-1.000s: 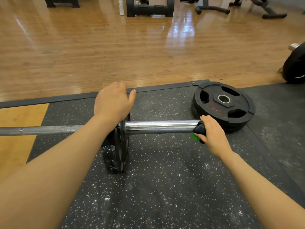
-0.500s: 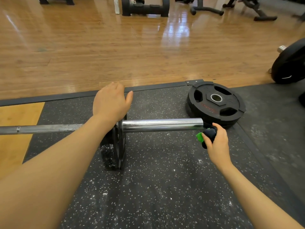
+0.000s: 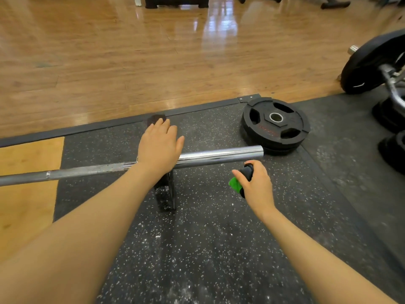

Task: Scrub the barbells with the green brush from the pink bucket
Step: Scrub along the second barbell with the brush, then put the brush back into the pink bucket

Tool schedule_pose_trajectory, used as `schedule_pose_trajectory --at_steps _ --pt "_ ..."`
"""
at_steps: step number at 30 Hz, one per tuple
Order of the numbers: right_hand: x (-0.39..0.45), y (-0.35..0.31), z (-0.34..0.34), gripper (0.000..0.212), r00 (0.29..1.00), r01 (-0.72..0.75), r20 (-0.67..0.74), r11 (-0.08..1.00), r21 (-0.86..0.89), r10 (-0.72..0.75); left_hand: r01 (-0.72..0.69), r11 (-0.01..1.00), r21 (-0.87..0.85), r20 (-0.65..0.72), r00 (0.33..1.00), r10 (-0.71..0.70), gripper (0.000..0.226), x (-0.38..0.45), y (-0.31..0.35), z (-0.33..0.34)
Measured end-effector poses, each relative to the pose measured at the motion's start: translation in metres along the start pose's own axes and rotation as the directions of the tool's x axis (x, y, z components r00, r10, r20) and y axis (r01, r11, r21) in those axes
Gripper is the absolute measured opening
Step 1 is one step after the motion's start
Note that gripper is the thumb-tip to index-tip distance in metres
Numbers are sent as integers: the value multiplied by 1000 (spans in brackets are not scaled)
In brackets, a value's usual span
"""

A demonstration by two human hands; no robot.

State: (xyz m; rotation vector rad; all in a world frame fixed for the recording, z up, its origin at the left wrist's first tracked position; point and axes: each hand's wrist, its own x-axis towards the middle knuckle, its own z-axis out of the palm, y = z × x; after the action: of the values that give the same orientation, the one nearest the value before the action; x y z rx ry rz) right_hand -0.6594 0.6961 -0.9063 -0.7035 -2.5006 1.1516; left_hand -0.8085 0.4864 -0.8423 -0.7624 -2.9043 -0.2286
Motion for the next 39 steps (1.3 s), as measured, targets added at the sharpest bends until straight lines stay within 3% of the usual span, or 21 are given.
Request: schedule_pose_trajectory --at_steps 5,12,17,22,26,32,39 --pt "-47 -61 -44 37 986 -126 110 991 -34 129 -69 993 -92 99 992 78 43 -25 19 -66" --pt "-98 -181 -147 34 965 -254 77 967 11 253 -216 943 -252 111 962 250 19 -46 78 -206" --pt "-125 -249 -219 33 950 -312 45 948 64 310 -300 901 -313 143 923 357 38 -61 118 -291" --pt "-151 -320 -306 31 931 -361 -24 929 82 364 -335 860 -385 164 892 421 28 -64 154 -391" --pt "-175 -368 -364 29 911 -394 -84 913 109 403 -410 803 -433 140 850 509 34 -69 182 -466" --pt "-222 -403 -427 31 857 -470 -159 869 153 491 -529 715 -457 120 760 639 35 -86 226 -546" --pt "-282 -387 -504 34 740 -551 -285 792 263 609 -638 621 -455 141 637 758 33 -112 316 -569"
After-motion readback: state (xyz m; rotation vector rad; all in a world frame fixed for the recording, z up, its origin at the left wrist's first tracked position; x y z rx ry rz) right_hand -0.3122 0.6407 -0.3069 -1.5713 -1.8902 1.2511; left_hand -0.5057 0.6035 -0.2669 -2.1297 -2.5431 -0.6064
